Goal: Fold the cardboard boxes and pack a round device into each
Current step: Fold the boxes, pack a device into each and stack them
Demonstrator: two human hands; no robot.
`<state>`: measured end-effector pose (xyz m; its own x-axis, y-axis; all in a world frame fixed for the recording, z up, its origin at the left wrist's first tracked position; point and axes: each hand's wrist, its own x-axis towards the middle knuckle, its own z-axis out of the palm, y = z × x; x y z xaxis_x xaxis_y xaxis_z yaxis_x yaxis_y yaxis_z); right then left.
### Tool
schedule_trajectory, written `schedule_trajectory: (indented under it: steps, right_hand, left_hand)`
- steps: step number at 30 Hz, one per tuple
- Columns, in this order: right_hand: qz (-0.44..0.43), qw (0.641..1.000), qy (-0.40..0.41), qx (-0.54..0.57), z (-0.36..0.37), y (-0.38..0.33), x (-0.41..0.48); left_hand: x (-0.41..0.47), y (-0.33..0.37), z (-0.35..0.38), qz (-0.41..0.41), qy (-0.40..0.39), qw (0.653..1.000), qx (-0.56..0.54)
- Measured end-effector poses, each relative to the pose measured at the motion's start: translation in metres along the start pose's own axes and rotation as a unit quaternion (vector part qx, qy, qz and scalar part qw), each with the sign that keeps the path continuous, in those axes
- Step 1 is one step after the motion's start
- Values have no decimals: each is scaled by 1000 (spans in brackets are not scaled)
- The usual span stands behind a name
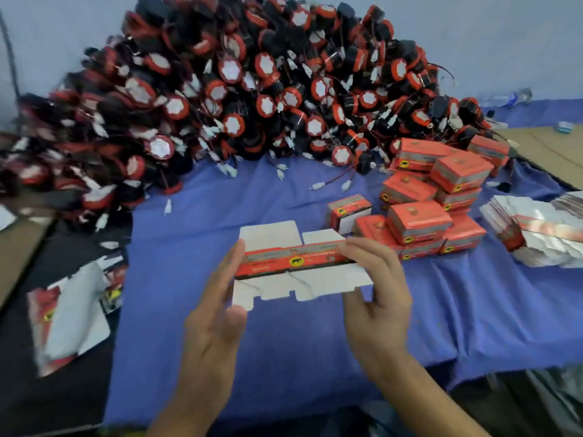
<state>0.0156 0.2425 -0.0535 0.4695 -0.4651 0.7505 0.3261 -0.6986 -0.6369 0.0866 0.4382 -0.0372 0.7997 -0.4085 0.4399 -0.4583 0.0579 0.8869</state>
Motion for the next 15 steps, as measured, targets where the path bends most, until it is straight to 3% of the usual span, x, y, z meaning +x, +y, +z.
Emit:
schedule_trajectory:
  steps: [3, 8, 12, 15]
  right_hand:
    - [59, 997, 13, 50, 41, -8, -8]
    - [182, 976, 42, 114, 87, -12, -21]
    - [213, 969, 10, 123, 97, -6, -29]
    - [189, 977, -11, 98, 98, -6, -30]
  left_hand:
    - [0, -12, -14, -28, 15, 999, -23]
    - [-1, -40, -22, -46, 68, 994, 67]
    - [-3, -54, -26, -47, 70, 987, 140]
    - [-1, -58, -26, -50, 69, 985, 153]
